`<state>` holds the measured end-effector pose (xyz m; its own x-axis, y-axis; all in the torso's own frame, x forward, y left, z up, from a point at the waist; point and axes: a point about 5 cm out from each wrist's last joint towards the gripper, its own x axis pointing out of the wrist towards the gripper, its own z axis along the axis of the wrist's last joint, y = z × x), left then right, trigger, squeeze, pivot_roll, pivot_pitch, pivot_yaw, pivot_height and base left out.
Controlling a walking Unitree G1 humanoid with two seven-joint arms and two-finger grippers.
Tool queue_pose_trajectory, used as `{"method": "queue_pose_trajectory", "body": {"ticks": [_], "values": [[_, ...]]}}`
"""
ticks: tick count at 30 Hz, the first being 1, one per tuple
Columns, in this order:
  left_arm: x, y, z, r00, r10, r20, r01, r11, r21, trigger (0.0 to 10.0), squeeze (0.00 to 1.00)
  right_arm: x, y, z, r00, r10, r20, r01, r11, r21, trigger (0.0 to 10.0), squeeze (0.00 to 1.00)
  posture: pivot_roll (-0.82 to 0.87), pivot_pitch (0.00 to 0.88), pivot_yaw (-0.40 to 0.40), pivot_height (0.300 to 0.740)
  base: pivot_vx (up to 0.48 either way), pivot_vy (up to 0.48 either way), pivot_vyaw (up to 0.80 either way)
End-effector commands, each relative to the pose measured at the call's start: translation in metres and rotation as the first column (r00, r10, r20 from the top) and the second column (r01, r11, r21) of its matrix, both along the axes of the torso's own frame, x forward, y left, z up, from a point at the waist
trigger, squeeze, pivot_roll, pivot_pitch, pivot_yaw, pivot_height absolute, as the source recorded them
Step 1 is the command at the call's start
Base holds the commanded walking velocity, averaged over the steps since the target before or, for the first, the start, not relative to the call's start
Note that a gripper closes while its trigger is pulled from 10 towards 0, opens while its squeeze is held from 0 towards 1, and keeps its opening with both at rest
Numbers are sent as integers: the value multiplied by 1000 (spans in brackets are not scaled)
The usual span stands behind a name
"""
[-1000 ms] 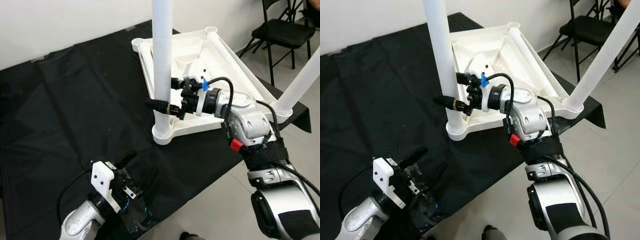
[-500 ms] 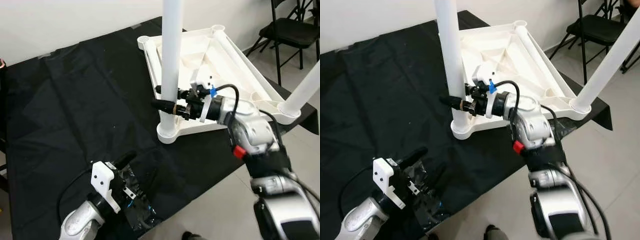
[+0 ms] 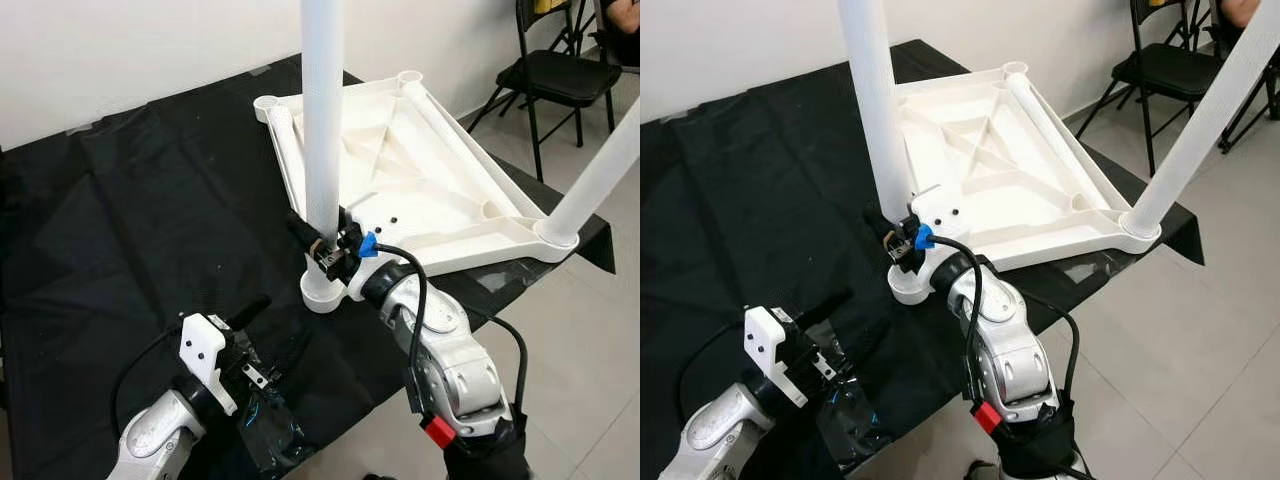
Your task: Building children table
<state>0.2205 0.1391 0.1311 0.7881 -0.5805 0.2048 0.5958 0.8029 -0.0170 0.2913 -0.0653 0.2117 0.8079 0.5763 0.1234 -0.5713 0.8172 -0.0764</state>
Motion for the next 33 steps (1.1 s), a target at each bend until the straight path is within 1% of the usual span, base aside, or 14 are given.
{"method": "queue_pose_trajectory", "body": {"ticks": [1, 5, 6, 9, 11, 13, 15, 16, 20, 26, 27, 30, 31, 33], "values": [[-3, 1, -4, 1000, 11, -21, -11, 1000, -7, 10000, 0, 6, -16, -49, 962, -105, -253, 87, 993, -79, 10000, 0, -22, 229, 33, 740, 0, 0, 0], [-3, 0, -4, 1000, 11, -20, -11, 1000, -8, 10000, 0, 4, -17, -45, 961, -135, -243, 116, 989, -91, 10000, 0, -22, 229, 33, 740, 0, 0, 0], [-4, -1, -4, 1000, -5, -23, 5, 1000, -8, 10000, 0, 16, -25, -30, 975, -97, -202, 80, 993, -91, 10000, 1000, -24, 236, 33, 740, 0, 0, 0], [-4, -2, -4, 1000, -14, -25, 14, 1000, -10, 10000, 0, 26, -28, -13, 988, 24, -154, -38, 995, -89, 10000, 1000, -20, 238, 25, 740, 0, 0, 0], [-4, -2, -4, 1000, -14, -25, 14, 1000, -10, 10000, 0, 26, -28, -13, 988, 24, -154, -38, 995, -89, 10000, 1000, -20, 238, 25, 740, 0, 0, 0], [-5, -5, -5, 1000, -13, -23, 12, 1000, -14, 10000, 0, 33, -34, 4, 959, 263, -104, -276, 949, -149, 10000, 1000, -9, 216, 4, 740, 0, 0, 0], [-5, -6, -6, 1000, -11, -23, 11, 1000, -14, 10000, 0, 34, -38, 7, 944, 314, -97, -327, 927, -183, 10000, 1000, -7, 212, 2, 740, 0, 0, 0], [-6, -6, -6, 1000, -9, -22, 9, 1000, -14, 10000, 0, 38, -42, 14, 929, 361, -87, -371, 905, -210, 10000, 0, 1, 203, -1, 740, 0, 0, 0], [-6, -7, -7, 1000, -7, -22, 6, 1000, -15, 10000, 0, 44, -47, 24, 916, 395, -73, -401, 889, -219, 10000, 0, 9, 198, -2, 740, 0, 0, 0], [-7, -8, -7, 1000, -2, -20, 2, 1000, -12, 10000, 0, 55, -55, 42, 869, 490, -65, -487, 828, -277, 10000, 0, 29, 195, 1, 740, 0, 0, 0], [-7, -8, -7, 1000, 0, -21, 0, 1000, -12, 10000, 0, 55, -55, 44, 857, 511, -64, -505, 811, -297, 8471, 0, 33, 192, 1, 740, 0, 0, 0], [-7, -7, -7, 1000, 1, -21, -2, 1000, -11, 10000, 0, 56, -55, 47, 840, 539, -65, -530, 787, -317, 8471, 0, 33, 192, 1, 740, 0, 0, 0], [-7, -7, -7, 1000, 0, -22, -1, 1000, -11, 10000, 0, 58, -57, 49, 834, 549, -63, -538, 781, -318, 0, 0, 33, 193, -2, 740, 0, 0, 0], [-8, -8, -7, 1000, -1, -23, 0, 1000, -11, 10000, 0, 59, -58, 50, 830, 554, -62, -543, 778, -315, 0, 0, 34, 194, -4, 740, 0, 0, 0]]}}
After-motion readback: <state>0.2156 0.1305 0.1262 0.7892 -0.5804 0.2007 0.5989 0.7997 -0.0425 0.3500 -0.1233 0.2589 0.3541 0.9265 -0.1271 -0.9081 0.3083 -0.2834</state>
